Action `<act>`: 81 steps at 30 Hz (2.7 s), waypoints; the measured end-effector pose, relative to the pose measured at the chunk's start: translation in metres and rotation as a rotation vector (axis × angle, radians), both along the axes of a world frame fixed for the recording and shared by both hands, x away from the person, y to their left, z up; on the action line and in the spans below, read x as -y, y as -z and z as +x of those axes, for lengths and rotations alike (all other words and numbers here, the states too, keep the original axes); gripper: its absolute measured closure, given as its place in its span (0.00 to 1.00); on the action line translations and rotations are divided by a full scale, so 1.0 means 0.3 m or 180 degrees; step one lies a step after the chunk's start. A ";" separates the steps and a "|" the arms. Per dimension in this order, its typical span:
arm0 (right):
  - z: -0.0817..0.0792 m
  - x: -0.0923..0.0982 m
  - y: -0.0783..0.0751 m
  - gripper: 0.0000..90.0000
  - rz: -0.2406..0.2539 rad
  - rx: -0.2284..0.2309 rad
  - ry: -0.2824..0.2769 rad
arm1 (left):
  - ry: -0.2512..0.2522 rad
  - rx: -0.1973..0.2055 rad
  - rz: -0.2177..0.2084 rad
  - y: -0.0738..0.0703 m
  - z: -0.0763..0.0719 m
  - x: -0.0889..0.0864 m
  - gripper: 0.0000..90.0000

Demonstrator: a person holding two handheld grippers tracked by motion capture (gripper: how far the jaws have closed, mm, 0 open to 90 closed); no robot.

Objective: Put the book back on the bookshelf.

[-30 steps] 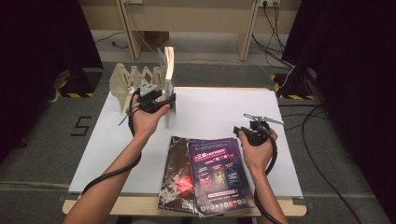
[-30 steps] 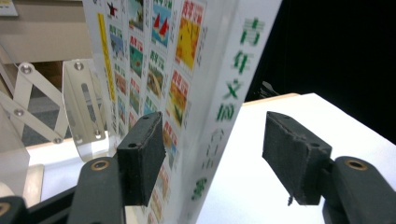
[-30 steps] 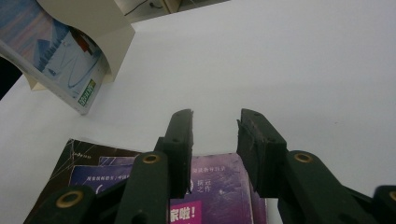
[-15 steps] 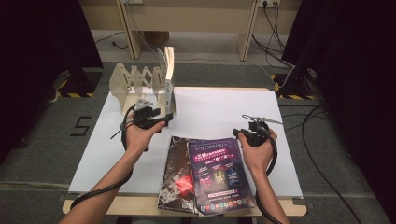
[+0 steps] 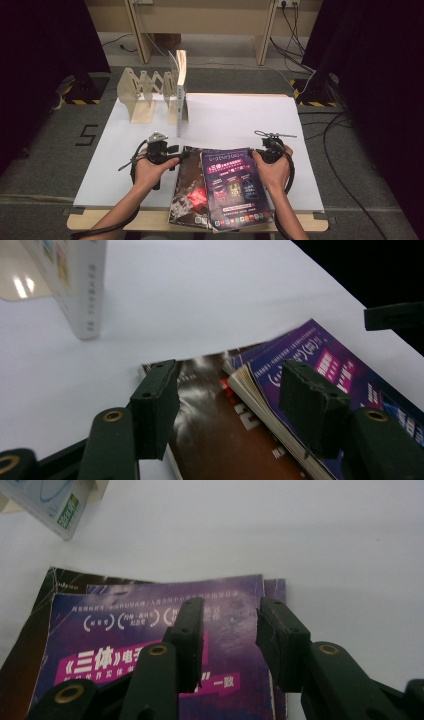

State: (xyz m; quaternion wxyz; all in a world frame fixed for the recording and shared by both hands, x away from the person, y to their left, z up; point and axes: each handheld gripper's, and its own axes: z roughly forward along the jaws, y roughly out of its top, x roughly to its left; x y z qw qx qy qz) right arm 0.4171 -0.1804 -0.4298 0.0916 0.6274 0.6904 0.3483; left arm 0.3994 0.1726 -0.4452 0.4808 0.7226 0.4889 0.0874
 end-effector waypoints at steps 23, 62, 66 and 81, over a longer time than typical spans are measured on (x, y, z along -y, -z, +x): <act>0.021 0.024 0.080 0.66 -0.0028 -0.0453 -0.0063 | 0.0382 -0.0423 -0.0020 0.077 -0.007 0.149 0.50; -0.041 -0.055 0.101 0.65 -0.0006 -0.0494 -0.0063 | 0.0155 -0.0375 0.0500 0.093 0.015 0.150 0.74; -0.051 -0.088 0.095 0.65 -0.0033 -0.0538 -0.0090 | 0.0177 -0.0360 0.0579 0.088 0.015 0.130 0.74; -0.083 -0.191 0.086 0.65 -0.0201 -0.0495 -0.0234 | 0.0150 -0.0387 0.0723 0.094 -0.006 0.061 0.74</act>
